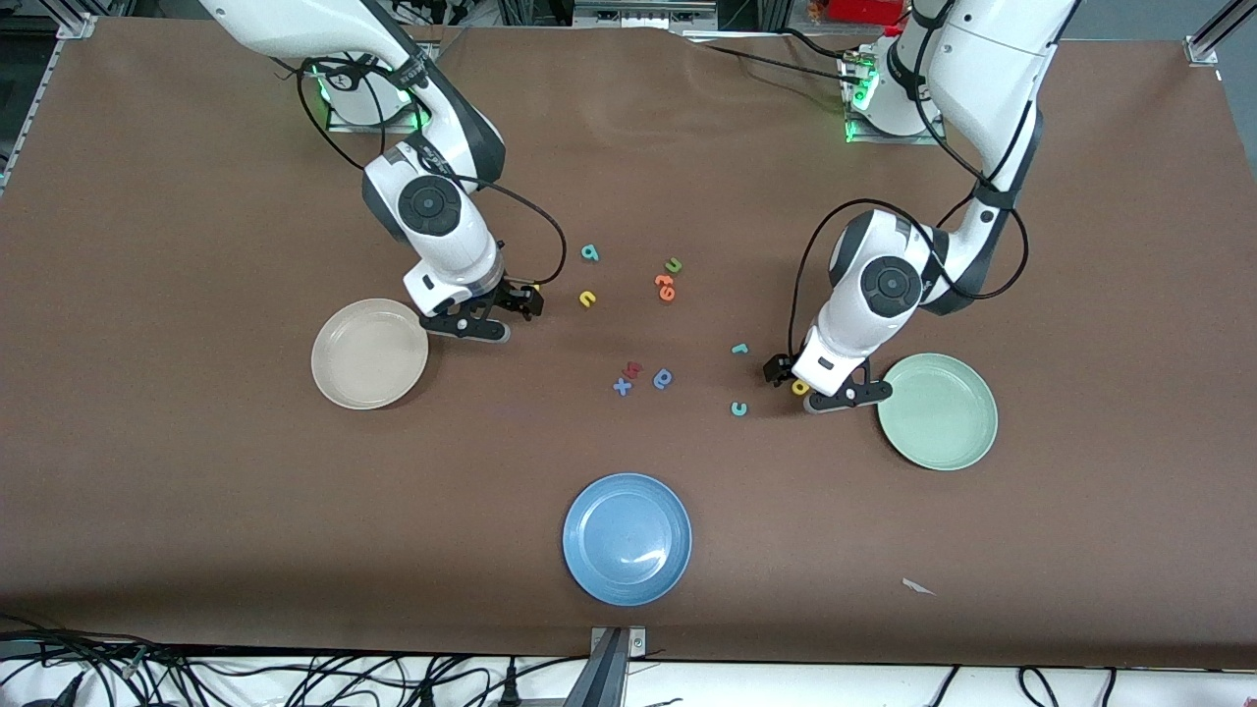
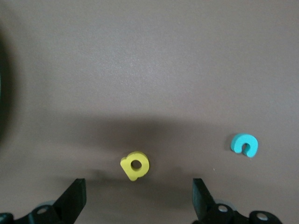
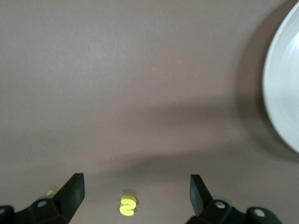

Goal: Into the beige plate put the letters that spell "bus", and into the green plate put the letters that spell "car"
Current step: 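Grasp the yellow d with the left gripper while the right gripper grasps the yellow s, then drop the d on the green plate while the right gripper drops the s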

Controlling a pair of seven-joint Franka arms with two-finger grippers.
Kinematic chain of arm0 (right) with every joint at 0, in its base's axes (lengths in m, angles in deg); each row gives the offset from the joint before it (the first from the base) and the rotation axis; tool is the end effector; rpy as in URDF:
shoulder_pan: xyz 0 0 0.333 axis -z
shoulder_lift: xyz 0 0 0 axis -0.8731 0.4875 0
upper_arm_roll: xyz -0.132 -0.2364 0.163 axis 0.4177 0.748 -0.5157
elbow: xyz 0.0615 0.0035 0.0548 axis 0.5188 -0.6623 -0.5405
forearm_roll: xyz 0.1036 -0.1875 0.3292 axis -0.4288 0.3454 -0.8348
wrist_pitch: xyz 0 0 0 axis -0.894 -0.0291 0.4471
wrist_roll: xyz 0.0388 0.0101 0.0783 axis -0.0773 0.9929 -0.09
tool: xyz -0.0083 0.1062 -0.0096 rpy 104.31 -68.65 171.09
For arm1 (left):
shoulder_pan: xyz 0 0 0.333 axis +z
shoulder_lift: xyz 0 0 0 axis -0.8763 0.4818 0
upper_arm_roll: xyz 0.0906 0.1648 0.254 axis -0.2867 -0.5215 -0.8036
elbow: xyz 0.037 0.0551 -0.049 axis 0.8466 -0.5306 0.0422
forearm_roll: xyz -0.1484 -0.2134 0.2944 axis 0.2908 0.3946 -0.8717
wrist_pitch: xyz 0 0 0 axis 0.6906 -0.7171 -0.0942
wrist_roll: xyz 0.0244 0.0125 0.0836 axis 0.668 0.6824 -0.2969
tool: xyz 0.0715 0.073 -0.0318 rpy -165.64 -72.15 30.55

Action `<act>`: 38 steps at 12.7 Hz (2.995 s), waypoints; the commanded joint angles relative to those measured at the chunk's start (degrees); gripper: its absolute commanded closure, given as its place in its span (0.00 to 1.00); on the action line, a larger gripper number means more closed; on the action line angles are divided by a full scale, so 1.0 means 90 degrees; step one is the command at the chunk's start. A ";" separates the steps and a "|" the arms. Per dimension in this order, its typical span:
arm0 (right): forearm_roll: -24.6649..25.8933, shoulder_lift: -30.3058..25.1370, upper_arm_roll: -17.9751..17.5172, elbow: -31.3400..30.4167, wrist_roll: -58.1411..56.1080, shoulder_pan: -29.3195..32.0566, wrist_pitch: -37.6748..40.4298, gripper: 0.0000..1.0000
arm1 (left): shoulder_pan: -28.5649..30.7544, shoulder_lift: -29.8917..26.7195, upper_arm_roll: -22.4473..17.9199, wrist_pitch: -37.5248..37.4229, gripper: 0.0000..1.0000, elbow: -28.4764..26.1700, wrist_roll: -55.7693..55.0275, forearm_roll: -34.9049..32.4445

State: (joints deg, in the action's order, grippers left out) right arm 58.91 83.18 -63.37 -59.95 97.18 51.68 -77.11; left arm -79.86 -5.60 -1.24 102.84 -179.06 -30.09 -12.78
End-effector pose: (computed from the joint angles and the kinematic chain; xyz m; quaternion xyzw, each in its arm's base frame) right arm 0.4903 0.3194 0.2368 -0.9970 0.0758 0.0145 0.0102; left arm 0.5743 -0.2244 0.1952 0.9932 0.1114 0.0055 0.0347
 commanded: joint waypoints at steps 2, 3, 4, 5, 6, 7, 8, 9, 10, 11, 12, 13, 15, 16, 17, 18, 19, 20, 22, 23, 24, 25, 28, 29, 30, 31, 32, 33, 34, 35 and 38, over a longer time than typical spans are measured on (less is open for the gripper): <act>0.0289 0.0267 -0.0049 -0.0085 0.0739 -0.0399 -0.0428 0.00 | -0.0075 0.0284 -0.0080 0.0107 0.06 0.0250 -0.0333 0.0011; 0.0435 0.0306 -0.0049 -0.0085 0.0885 -0.0429 -0.0457 0.00 | -0.0075 0.0362 -0.0080 0.0107 0.09 0.0319 -0.0392 0.0011; 0.0571 0.0394 -0.0049 -0.0085 0.1022 -0.0439 -0.0467 0.00 | -0.0075 0.0392 -0.0080 0.0097 0.13 0.0349 -0.0422 0.0011; 0.0776 0.0481 -0.0049 -0.0094 0.1159 -0.0439 -0.0525 0.00 | -0.0075 0.0441 -0.0080 0.0097 0.18 0.0349 -0.0538 0.0011; 0.0981 0.0560 -0.0049 -0.0152 0.1334 -0.0439 -0.0642 0.00 | -0.0075 0.0461 -0.0080 0.0097 0.22 0.0349 -0.0597 0.0011; 0.1118 0.0570 -0.0049 -0.0259 0.1433 -0.0439 -0.0817 0.00 | -0.0075 0.0461 -0.0080 0.0097 0.26 0.0349 -0.0598 0.0011; 0.1129 0.0570 -0.0049 -0.0357 0.1434 -0.0439 -0.0935 0.00 | -0.0075 0.0461 -0.0080 0.0097 0.27 0.0349 -0.0607 0.0011; 0.1129 0.0609 -0.0049 -0.0368 0.1482 -0.0439 -0.0984 0.00 | -0.0075 0.0470 -0.0080 0.0097 0.30 0.0339 -0.0617 0.0001; 0.1149 0.0619 -0.0049 -0.0368 0.1608 -0.0439 -0.1024 0.00 | -0.0065 0.0490 -0.0090 0.0088 0.34 0.0330 -0.0627 0.0001; 0.1159 0.0629 -0.0049 -0.0378 0.1658 -0.0439 -0.1024 0.00 | -0.0065 0.0500 -0.0080 0.0078 0.38 0.0329 -0.0627 0.0001; 0.1159 0.0629 -0.0049 -0.0416 0.1668 -0.0439 -0.1024 0.00 | -0.0065 0.0509 -0.0080 0.0068 0.41 0.0329 -0.0627 0.0001; 0.1159 0.0609 -0.0049 -0.0484 0.1678 -0.0439 -0.1024 0.01 | -0.0065 0.0510 -0.0080 0.0068 0.44 0.0310 -0.0627 0.0001; 0.1207 0.0561 -0.0049 -0.0592 0.1843 -0.0439 -0.1024 0.05 | -0.0065 0.0510 -0.0080 0.0068 0.50 0.0310 -0.0627 0.0001; 0.1217 0.0560 -0.0049 -0.0631 0.1892 -0.0439 -0.1063 0.06 | -0.0065 0.0510 -0.0080 0.0068 0.52 0.0291 -0.0627 0.0001; 0.1217 0.0560 -0.0059 -0.0680 0.1941 -0.0439 -0.1160 0.09 | -0.0065 0.0510 -0.0080 0.0068 0.54 0.0281 -0.0627 0.0001; 0.1227 0.0560 -0.0049 -0.0738 0.1961 -0.0439 -0.1267 0.12 | -0.0065 0.0510 -0.0080 0.0068 0.56 0.0281 -0.0627 0.0001; 0.1227 0.0551 -0.0049 -0.0797 0.1961 -0.0439 -0.1355 0.18 | -0.0065 0.0510 -0.0080 0.0068 0.59 0.0281 -0.0627 0.0001; 0.1237 0.0551 -0.0059 -0.0817 0.1961 -0.0439 -0.1395 0.25 | -0.0065 0.0519 -0.0080 0.0068 0.61 0.0281 -0.0627 0.0001; 0.1247 0.0551 -0.0059 -0.0827 0.1961 -0.0439 -0.1395 0.43 | -0.0065 0.0529 -0.0090 0.0068 0.63 0.0290 -0.0617 0.0001; 0.1276 0.0541 -0.0059 -0.0856 0.1951 -0.0429 -0.1405 0.54 | -0.0075 0.0529 -0.0090 0.0068 0.64 0.0290 -0.0617 -0.0057; 0.1295 0.0531 -0.0059 -0.0866 0.1951 -0.0429 -0.1405 0.69 | -0.0065 0.0529 -0.0090 0.0039 0.66 0.0300 -0.0617 -0.0135; 0.1305 0.0531 -0.0059 -0.0885 0.1942 -0.0429 -0.1405 0.82 | -0.0046 0.0519 -0.0090 -0.0039 0.69 0.0329 -0.0608 -0.0145; 0.1305 0.0502 -0.0059 -0.0924 0.1951 -0.0429 -0.1395 1.00 | -0.0016 0.0490 -0.0100 -0.0555 0.73 0.0592 -0.0559 -0.0165; 0.1305 0.0473 -0.0059 -0.0924 0.1951 -0.0420 -0.1385 1.00 | 0.0003 0.0490 -0.0109 -0.0808 0.73 0.0738 -0.0539 -0.0329; 0.1305 0.0366 -0.0059 -0.0924 0.1922 -0.0400 -0.1327 1.00 | 0.0119 0.0471 -0.0110 -0.1169 0.74 0.0972 -0.0529 -0.0640; 0.1296 0.0133 -0.0059 -0.0924 0.1796 -0.0332 -0.1249 1.00 | 0.0314 0.0451 -0.0090 -0.1617 0.74 0.1206 -0.0404 -0.1040; 0.1305 -0.0130 -0.0069 -0.0924 0.1592 -0.0187 -0.0881 1.00 | 0.0471 0.0432 -0.0090 -0.1941 0.74 0.1373 0.0013 -0.1218; 0.1296 -0.0394 -0.0166 -0.0915 0.1126 -0.0002 -0.0413 1.00 | 0.0743 0.0412 -0.0090 -0.2002 0.74 0.1394 0.0607 -0.1220; 0.1286 -0.0648 -0.0273 -0.0924 0.0686 0.0261 -0.0080 1.00 | 0.0978 0.0335 -0.0090 -0.2022 0.74 0.1384 0.1174 -0.1220; 0.1276 -0.0873 -0.0274 -0.0915 0.0305 0.0341 0.0242 1.00 | 0.1183 0.0324 -0.0090 -0.2022 0.74 0.1365 0.1750 -0.1220; 0.1256 -0.1304 -0.0274 -0.0915 -0.1246 0.0955 0.0830 1.00 | 0.1574 0.0402 -0.0109 -0.2090 0.64 0.1277 0.3682 -0.1269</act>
State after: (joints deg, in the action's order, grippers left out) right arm 69.90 74.55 -64.64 -66.39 93.32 56.15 -71.61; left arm -67.03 -2.16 -2.61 85.03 -167.26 -5.97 -22.67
